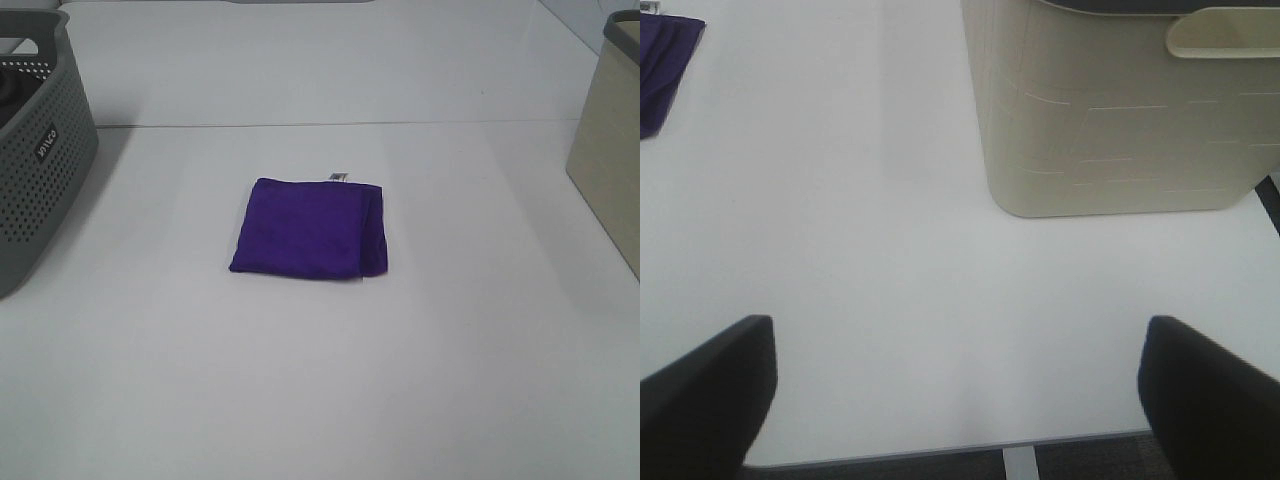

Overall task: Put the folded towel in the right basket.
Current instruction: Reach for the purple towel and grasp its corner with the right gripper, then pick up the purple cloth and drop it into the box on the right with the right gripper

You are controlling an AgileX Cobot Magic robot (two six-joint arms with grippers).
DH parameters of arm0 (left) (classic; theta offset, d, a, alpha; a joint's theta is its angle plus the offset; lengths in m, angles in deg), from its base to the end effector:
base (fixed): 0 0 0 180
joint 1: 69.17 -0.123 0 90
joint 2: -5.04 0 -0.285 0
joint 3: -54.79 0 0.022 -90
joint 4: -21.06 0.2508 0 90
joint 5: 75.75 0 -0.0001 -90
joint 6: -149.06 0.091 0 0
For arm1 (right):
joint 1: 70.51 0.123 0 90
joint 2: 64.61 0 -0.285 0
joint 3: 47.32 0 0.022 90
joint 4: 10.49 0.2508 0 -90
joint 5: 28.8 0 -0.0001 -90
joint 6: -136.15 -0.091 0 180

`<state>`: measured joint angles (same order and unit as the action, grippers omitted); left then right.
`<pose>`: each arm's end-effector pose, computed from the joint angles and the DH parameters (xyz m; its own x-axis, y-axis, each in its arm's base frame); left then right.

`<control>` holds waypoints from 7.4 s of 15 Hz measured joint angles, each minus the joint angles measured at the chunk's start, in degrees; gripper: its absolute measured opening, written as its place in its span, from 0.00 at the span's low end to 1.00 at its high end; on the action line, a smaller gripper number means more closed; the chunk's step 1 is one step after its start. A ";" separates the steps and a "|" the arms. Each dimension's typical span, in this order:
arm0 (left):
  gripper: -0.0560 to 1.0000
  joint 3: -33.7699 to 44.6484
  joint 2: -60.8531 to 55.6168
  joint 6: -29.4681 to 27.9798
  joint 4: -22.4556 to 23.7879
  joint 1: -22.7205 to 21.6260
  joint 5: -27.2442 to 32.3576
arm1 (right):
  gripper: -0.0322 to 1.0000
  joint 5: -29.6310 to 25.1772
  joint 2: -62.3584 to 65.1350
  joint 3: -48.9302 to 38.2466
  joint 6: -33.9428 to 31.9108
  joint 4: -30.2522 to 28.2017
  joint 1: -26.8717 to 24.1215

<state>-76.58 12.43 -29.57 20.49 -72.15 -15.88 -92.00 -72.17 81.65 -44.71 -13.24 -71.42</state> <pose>-0.0051 -0.0010 0.2783 -0.4368 -0.0038 -0.8996 -0.0360 0.9993 0.0133 -0.0028 -0.0039 0.2620 -0.5267 0.0017 -0.8501 0.0488 0.9984 -0.0282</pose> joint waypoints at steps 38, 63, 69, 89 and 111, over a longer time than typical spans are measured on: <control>0.99 0.00 0.00 0.00 0.00 0.00 0.00 | 0.95 -2.23 -2.86 4.47 1.78 3.09 0.00; 0.99 0.00 0.00 0.00 0.00 0.00 0.00 | 0.92 17.30 -124.45 56.38 25.78 47.73 9.17; 0.99 0.00 0.00 0.00 0.00 0.00 0.00 | 0.92 20.23 -129.14 58.61 25.78 50.53 9.17; 0.99 0.00 0.00 0.00 0.00 0.00 0.00 | 0.09 20.00 -132.47 64.46 24.06 51.62 25.67; 0.99 0.00 0.00 0.00 0.00 0.00 0.00 | 0.09 -6.36 -112.07 97.69 8.77 17.82 -21.14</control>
<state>-76.58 12.43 -29.57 20.49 -72.15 -15.88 -98.36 -184.24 179.34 -35.95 4.58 -92.56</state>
